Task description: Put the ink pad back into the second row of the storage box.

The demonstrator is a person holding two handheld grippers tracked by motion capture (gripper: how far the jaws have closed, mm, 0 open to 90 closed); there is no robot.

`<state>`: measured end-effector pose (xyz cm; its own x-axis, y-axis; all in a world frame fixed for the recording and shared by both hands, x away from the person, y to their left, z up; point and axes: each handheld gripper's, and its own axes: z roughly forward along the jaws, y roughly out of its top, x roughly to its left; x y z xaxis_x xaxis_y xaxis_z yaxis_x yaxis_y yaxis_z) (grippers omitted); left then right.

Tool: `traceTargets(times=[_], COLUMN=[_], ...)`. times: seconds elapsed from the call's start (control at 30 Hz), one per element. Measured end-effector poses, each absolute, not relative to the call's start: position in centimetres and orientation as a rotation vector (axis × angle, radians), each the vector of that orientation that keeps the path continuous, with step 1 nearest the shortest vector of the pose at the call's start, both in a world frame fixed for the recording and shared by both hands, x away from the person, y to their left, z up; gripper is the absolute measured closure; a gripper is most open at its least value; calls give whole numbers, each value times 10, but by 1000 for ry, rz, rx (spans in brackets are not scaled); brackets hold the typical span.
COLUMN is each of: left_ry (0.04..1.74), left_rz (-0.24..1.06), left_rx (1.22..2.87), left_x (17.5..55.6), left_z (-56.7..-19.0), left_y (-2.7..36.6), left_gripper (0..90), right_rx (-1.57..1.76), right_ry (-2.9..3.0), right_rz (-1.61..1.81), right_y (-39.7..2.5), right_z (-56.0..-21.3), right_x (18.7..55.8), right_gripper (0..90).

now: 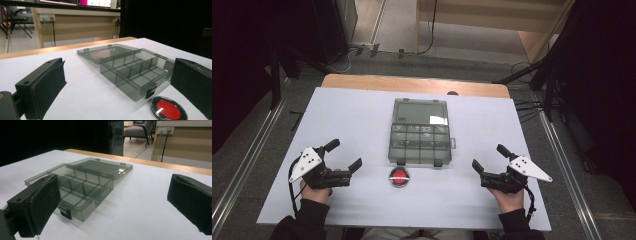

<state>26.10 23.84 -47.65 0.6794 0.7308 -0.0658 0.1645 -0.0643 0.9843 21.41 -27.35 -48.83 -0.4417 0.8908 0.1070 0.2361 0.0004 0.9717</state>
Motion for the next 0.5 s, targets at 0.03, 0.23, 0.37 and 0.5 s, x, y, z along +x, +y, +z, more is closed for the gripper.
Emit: traceTargets(times=[0.03,0.23,0.37,0.5], left_ry=[751,742,745,746], left_rz=[545,543,535,535], left_rx=[1598,1601,1597,1593], left_x=[261,259,259,259], left_z=[-476,-476,-476,-476], left_y=[238,238,238,238], left_gripper=[0,0,0,0], right_rx=[1163,1165,1167,1168], right_ry=[1708,1704,1711,1732], right_rz=[1480,1488,1488,1487], right_y=[-273,-274,-274,-273], right_z=[-489,-489,-490,-491], right_x=[214,213,213,214], right_gripper=[0,0,0,0])
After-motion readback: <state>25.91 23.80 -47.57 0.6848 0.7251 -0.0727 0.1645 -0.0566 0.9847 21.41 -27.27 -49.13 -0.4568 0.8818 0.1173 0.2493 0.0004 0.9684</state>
